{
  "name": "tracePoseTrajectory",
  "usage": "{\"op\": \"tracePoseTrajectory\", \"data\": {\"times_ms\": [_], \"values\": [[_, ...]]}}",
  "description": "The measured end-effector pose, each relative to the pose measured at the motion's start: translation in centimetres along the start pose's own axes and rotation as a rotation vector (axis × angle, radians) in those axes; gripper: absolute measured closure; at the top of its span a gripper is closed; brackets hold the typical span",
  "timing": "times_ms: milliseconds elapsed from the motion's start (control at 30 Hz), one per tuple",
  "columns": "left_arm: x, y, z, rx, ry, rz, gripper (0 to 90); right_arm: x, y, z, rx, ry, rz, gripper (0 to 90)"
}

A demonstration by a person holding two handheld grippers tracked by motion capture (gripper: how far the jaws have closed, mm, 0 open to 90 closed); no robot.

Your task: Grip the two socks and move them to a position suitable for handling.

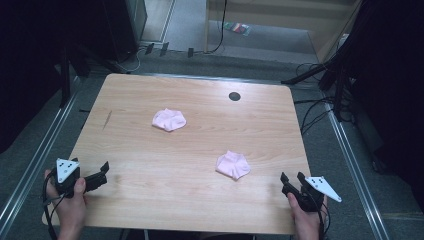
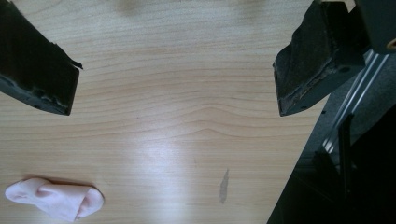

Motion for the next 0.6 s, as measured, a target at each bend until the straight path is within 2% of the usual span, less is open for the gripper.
{"op": "tracePoseTrajectory", "data": {"times_ms": [200,267,333,367,467,500,533,567,600], "values": [[0.0,0.0,0.1,0.002,0.004,-0.003,0.0,-0.2,-0.1,-0.3,0.023,0.008,0.002,36.5],[0.0,0.1,0.1,0.005,-0.01,-0.005,0.0,-0.4,-0.1,-0.6,0.028,0.012,0.003,36.0],[0.1,0.0,-0.1,0.008,-0.032,-0.002,0.0,-0.7,-0.5,-1.8,-0.027,0.006,0.022,35.4],[0.1,0.0,-0.1,0.008,-0.032,-0.002,0.0,-0.7,-0.5,-1.8,-0.027,0.006,0.022,35.4],[0.0,0.0,0.0,0.006,-0.023,0.0,0.0,-0.8,-0.5,-3.4,-0.038,-0.017,0.018,34.8],[0.0,0.0,0.1,0.002,-0.014,0.001,0.0,-0.9,-0.5,-4.6,-0.047,-0.039,0.021,35.7],[0.0,0.0,0.1,0.002,-0.014,0.001,0.0,-0.9,-0.5,-5.2,-0.052,-0.039,0.019,36.7],[-0.1,0.1,0.1,0.0,-0.01,0.001,0.0,-0.9,-0.5,-5.2,-0.052,-0.039,0.019,36.7],[-0.1,0.1,0.2,-0.011,-0.004,-0.004,0.0,-1.0,-0.6,-6.5,-0.067,-0.038,0.017,38.6]]}}
Point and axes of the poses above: each handheld gripper's, and its own axes: y roughly forward along the jaws, x roughly out of its underside, z roughly to its right, the point moved 10 cm from there along y, roughly forward along the jaws, and after that the axes turned 14 degrees about y, right-handed, at the moved point
